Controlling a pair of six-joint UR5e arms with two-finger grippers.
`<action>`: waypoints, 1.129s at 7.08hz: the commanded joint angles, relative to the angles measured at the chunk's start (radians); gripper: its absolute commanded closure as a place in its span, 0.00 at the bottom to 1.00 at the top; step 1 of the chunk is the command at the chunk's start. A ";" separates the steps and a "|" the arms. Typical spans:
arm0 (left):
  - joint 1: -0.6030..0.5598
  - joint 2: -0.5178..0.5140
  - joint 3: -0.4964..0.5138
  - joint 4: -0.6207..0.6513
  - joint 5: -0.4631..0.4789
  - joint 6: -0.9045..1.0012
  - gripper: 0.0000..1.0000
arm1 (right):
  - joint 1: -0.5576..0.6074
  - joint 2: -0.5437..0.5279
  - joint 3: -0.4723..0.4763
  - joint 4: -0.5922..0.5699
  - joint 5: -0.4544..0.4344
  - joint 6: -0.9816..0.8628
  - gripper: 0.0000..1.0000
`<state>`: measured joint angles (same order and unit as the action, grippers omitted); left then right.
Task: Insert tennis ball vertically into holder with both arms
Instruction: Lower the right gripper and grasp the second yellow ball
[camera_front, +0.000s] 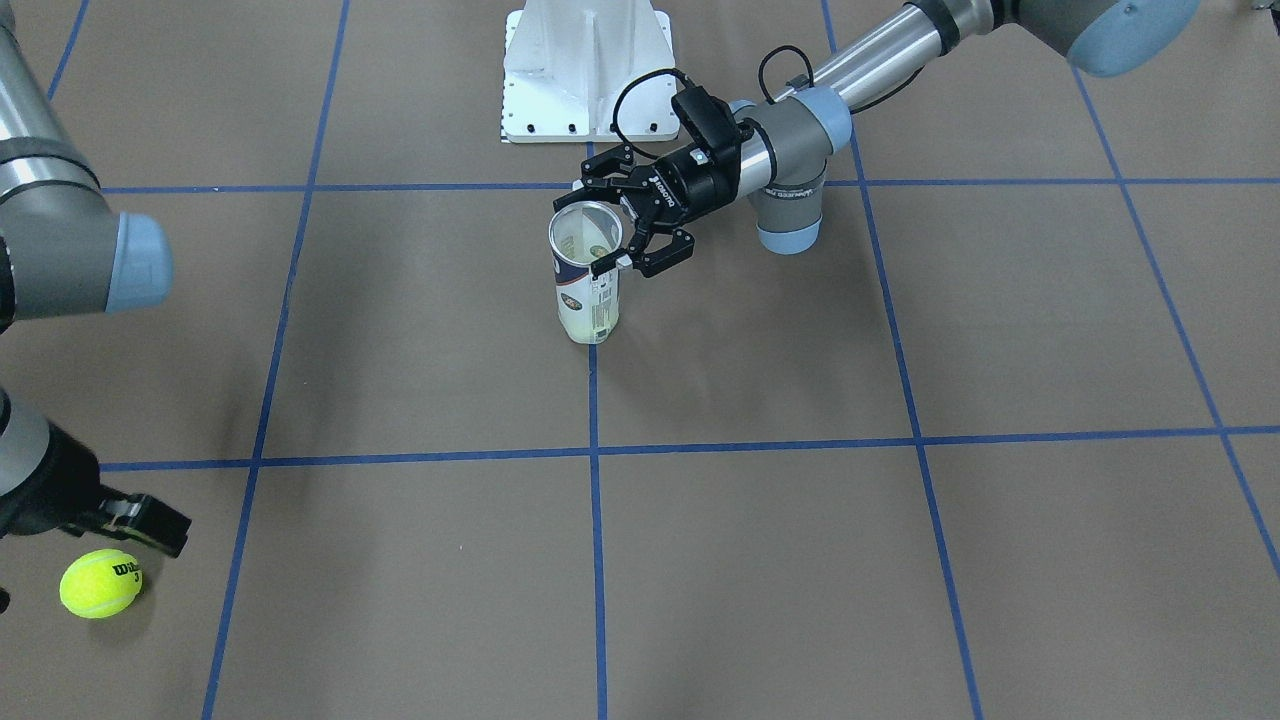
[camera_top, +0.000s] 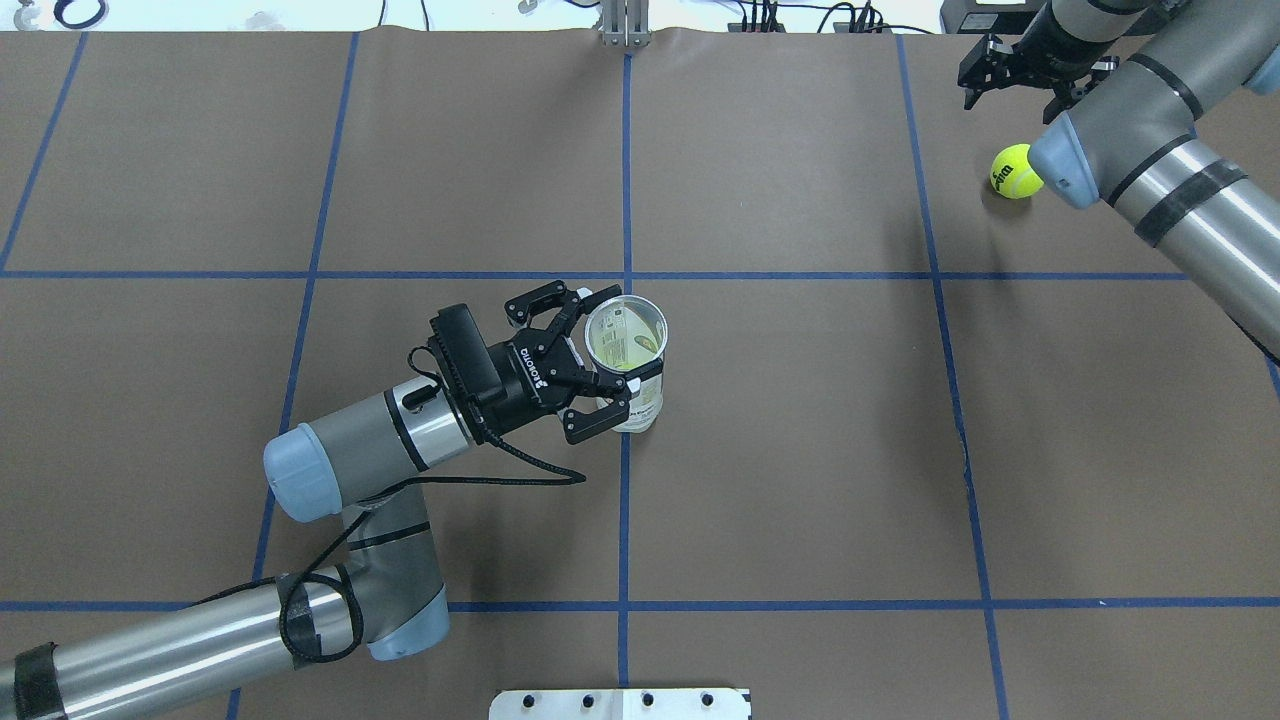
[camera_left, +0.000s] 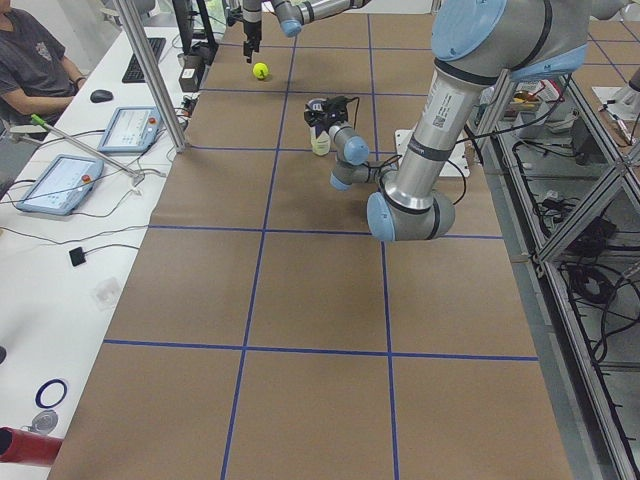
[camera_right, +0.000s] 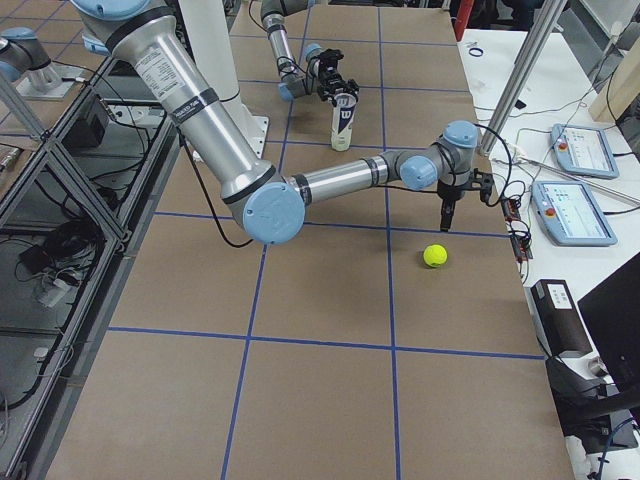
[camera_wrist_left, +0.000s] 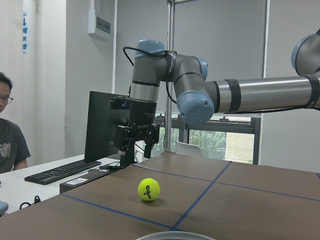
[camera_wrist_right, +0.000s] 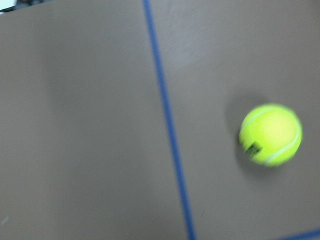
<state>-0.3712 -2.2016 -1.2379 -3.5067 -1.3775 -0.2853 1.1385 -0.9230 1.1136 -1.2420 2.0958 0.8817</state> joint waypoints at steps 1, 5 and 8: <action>0.000 0.000 -0.002 0.000 0.000 0.000 0.13 | -0.012 0.010 -0.121 0.127 -0.093 -0.007 0.02; 0.000 -0.001 -0.003 0.000 0.000 -0.002 0.13 | -0.059 -0.035 -0.126 0.131 -0.140 -0.035 0.02; 0.000 -0.001 -0.005 0.000 0.000 -0.002 0.13 | -0.072 -0.042 -0.127 0.131 -0.174 -0.060 0.02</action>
<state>-0.3712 -2.2035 -1.2423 -3.5067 -1.3775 -0.2868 1.0710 -0.9667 0.9861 -1.1106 1.9267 0.8229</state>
